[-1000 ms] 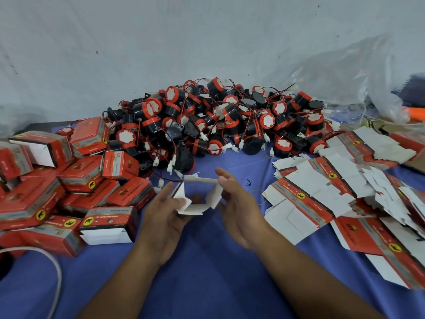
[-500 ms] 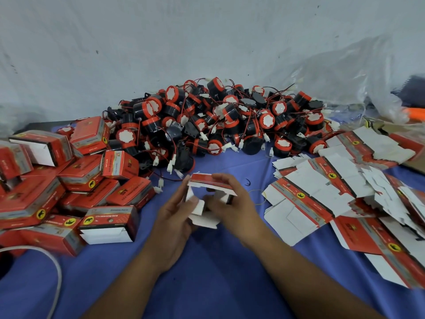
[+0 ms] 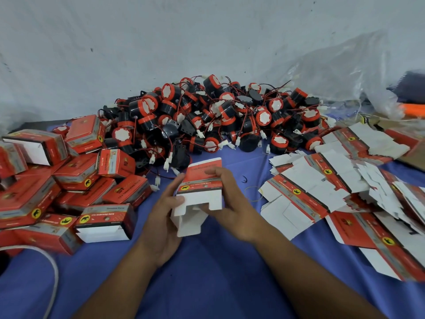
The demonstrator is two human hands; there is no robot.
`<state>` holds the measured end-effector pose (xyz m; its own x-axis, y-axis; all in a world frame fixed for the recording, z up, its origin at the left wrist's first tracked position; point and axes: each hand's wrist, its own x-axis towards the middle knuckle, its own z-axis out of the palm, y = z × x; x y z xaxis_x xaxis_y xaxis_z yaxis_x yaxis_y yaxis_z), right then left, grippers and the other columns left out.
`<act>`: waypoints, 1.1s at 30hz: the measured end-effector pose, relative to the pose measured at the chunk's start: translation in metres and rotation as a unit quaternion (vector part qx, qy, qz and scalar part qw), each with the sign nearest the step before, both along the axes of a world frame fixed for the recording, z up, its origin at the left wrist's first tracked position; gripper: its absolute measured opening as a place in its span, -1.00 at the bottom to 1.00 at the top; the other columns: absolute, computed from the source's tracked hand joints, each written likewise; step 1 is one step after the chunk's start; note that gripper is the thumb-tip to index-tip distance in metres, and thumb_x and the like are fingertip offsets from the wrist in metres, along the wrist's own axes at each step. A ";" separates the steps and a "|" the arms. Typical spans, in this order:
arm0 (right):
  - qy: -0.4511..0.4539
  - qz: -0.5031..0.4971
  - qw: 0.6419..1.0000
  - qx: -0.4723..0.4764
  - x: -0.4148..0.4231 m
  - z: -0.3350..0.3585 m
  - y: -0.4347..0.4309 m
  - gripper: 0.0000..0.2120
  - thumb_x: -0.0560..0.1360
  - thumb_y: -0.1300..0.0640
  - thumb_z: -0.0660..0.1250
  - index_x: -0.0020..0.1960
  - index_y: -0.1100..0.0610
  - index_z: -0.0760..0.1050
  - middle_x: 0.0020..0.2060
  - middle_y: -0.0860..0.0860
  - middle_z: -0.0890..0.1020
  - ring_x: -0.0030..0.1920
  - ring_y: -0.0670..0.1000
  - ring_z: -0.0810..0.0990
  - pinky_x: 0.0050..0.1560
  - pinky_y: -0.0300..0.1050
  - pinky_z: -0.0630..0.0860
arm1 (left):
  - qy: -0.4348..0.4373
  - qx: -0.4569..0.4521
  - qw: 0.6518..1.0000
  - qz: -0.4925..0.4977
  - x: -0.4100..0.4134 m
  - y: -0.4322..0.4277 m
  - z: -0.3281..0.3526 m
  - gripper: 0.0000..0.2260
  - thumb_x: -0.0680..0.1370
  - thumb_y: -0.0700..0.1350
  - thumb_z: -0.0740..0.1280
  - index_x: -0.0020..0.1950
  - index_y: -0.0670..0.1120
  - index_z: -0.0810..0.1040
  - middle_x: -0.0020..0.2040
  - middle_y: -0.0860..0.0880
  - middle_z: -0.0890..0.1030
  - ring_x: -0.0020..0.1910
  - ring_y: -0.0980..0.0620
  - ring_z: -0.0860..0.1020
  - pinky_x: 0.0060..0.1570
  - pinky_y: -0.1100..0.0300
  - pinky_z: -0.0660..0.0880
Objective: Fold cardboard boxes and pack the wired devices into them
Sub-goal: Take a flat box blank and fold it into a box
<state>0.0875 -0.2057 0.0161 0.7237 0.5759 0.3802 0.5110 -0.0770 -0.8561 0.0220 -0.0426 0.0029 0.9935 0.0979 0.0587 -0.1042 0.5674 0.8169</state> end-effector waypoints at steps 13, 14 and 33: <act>0.180 -0.055 0.978 0.087 0.016 0.006 -0.003 -0.82 0.61 0.07 0.33 0.20 -0.11 0.54 -0.24 -0.16 0.47 -0.25 -0.17 0.41 -0.19 -0.32 0.39 | -0.018 0.108 0.994 0.001 -0.001 -0.013 0.002 -0.53 0.55 0.10 0.30 0.46 0.04 0.40 0.36 0.01 0.52 0.28 0.00 0.54 0.14 0.09 0.55; 0.175 -0.053 0.979 0.084 0.017 0.007 -0.005 -0.82 0.61 0.07 0.32 0.20 -0.11 0.54 -0.26 -0.20 0.46 -0.24 -0.18 0.41 -0.19 -0.37 0.39 | -0.012 0.101 0.995 0.008 -0.001 -0.013 0.001 -0.53 0.54 0.02 0.37 0.44 0.03 0.42 0.29 -0.01 0.54 0.18 -0.06 0.56 0.01 0.12 0.57; 0.344 0.091 0.922 0.155 0.003 0.010 0.004 -0.49 0.31 -0.11 0.45 0.12 0.15 0.44 -0.01 0.08 0.48 0.02 0.09 0.46 0.07 0.05 0.43 | -0.001 0.132 0.985 0.111 0.002 -0.015 -0.007 -0.83 0.63 -0.21 0.27 0.09 0.02 0.60 -0.16 -0.14 0.54 -0.25 -0.04 0.50 -0.42 0.13 0.44</act>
<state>0.0907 -0.2015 0.0258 0.7563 0.6534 0.0343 -0.1803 0.2585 -0.9491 0.0238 -0.0572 -0.0037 0.9490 0.2943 0.1132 -0.2036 0.2978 0.9327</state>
